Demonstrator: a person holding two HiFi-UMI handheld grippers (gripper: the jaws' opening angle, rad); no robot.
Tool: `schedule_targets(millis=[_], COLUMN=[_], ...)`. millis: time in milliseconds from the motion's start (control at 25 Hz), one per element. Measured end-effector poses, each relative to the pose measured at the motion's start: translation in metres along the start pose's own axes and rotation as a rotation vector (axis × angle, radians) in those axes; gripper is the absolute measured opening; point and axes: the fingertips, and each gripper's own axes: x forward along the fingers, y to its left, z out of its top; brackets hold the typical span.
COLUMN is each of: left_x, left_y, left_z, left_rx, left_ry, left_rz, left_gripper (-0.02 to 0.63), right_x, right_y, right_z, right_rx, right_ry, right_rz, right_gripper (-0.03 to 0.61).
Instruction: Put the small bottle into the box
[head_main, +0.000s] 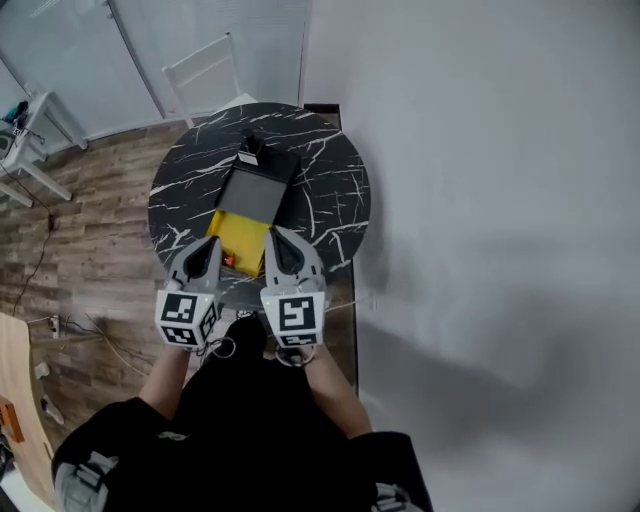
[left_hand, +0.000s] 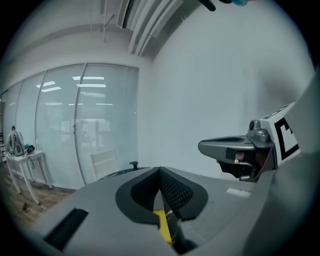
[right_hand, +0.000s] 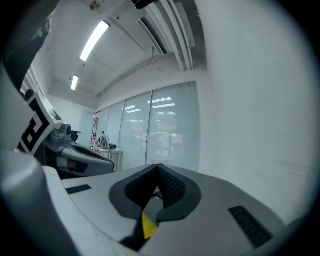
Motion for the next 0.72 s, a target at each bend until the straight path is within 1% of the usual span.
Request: schedule_targets(millis=[120, 240, 360, 520, 600, 720], left_x=[-0.014, -0.026, -0.031, -0.041, -0.048, -0.055], left_y=[-0.013, -0.029, -0.036, -0.04, -0.043, -0.047], left_z=[0.029, 0.046, 0.055, 0.058, 0.062, 0.069], left_rx=[-0.012, 0.001, 0.012, 0.018, 0.017, 0.034], left_ry=[-0.084, -0.138, -0.16, -0.172, -0.183, -0.202], left_rz=[0.006, -0.009, -0.015, 0.008, 0.014, 0.015], left_gripper=[-0.002, -0.002, -0.002, -0.001, -0.002, -0.002], right_x=[-0.015, -0.03, -0.039, -0.053, -0.062, -0.073], right_y=[-0.003, -0.004, -0.004, -0.005, -0.006, -0.011], right_z=[0.03, 0.053, 0.066, 0.072, 0.082, 0.095], right_rx=[-0.015, -0.017, -0.023, -0.008, 0.001, -0.024], right_ry=[-0.064, -0.106, -0.134, -0.151, -0.174, -0.197], right_rz=[-0.015, -0.018, -0.016, -0.014, -0.012, -0.023], right_gripper=[-0.005, -0.005, -0.005, -0.005, -0.005, -0.005])
